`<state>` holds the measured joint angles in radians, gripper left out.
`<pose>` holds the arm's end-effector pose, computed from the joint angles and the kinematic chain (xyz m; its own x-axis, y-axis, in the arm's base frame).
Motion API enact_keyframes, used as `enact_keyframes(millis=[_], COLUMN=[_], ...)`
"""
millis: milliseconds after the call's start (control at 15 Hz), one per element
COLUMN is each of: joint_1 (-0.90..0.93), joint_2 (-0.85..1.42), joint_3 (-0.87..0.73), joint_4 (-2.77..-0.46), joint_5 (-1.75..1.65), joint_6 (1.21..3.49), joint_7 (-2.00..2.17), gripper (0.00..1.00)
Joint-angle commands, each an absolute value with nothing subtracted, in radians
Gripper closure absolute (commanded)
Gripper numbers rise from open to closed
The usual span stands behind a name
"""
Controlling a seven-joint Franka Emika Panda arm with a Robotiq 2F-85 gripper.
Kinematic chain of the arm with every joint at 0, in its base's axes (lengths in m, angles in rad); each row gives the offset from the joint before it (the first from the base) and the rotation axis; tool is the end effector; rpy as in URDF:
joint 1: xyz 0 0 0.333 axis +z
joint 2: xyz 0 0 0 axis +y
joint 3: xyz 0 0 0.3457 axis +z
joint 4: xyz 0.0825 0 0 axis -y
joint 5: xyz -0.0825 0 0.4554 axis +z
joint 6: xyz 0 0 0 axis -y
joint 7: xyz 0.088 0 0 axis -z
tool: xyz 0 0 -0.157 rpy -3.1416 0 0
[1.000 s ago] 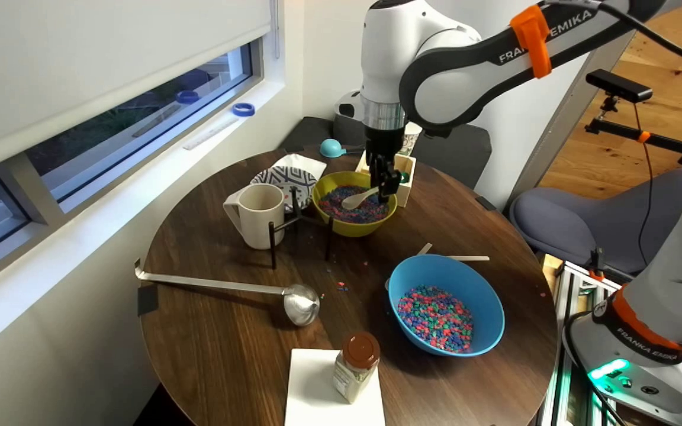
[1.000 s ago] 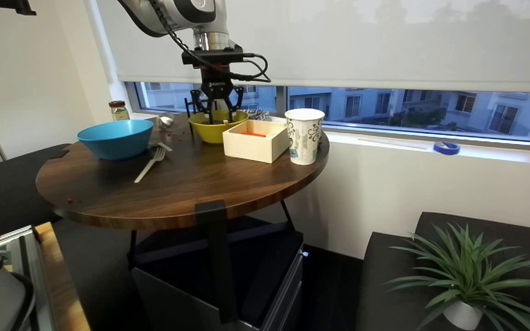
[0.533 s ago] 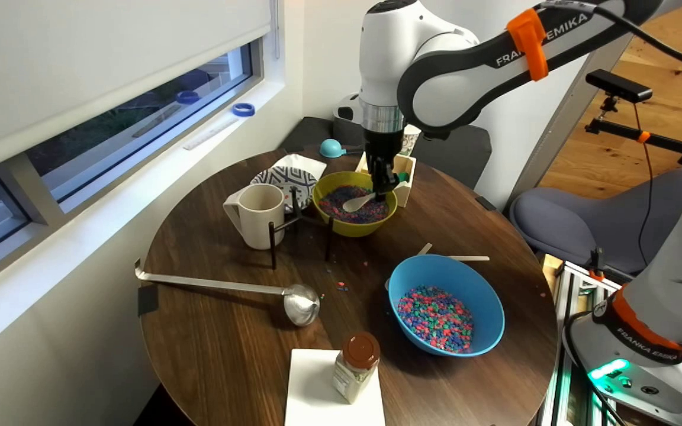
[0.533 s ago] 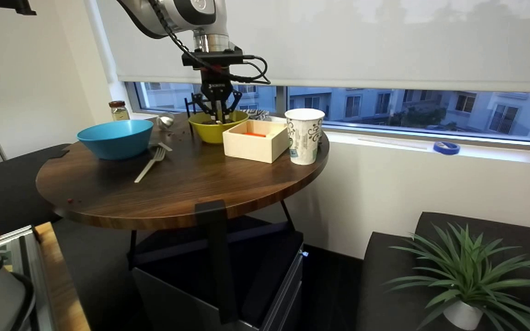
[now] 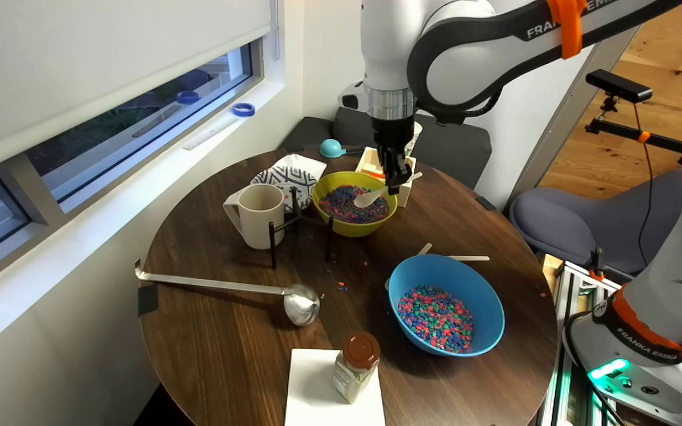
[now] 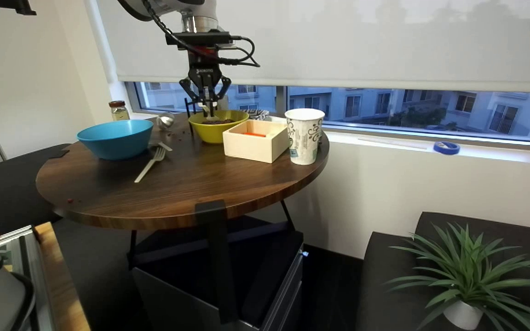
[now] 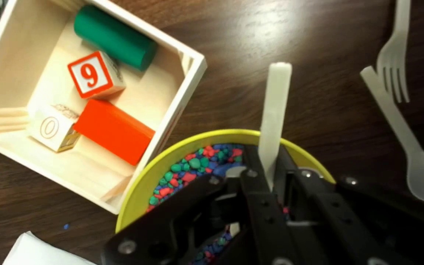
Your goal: Pick up the white spoon from the yellow bowl and put it in the paper cup on the right side of the table
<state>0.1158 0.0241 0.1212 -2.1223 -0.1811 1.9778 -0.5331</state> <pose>0.5676 0.1168 0.3299 0.6420 0.7332 -0.2242 0.7577 -0.6514 0.0398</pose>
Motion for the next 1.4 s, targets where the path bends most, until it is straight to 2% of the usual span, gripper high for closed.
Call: enact_keyframes(millis=[0, 533, 867, 1333], joint_1=[0.129, 0.146, 0.137, 0.079], joint_2=[-0.012, -0.021, -0.121, -0.239], joint_3=[0.133, 0.15, 0.143, 0.087], joint_4=[-2.098, -2.029, -2.039, -2.054], joint_5=[-0.233, -0.413, -0.496, -0.639], joint_6=[1.835, 1.598, 1.498, 1.509], joint_7=[-0.447, -0.348, -0.252, -0.156], gripper=[0.97, 0.97, 0.97, 0.97])
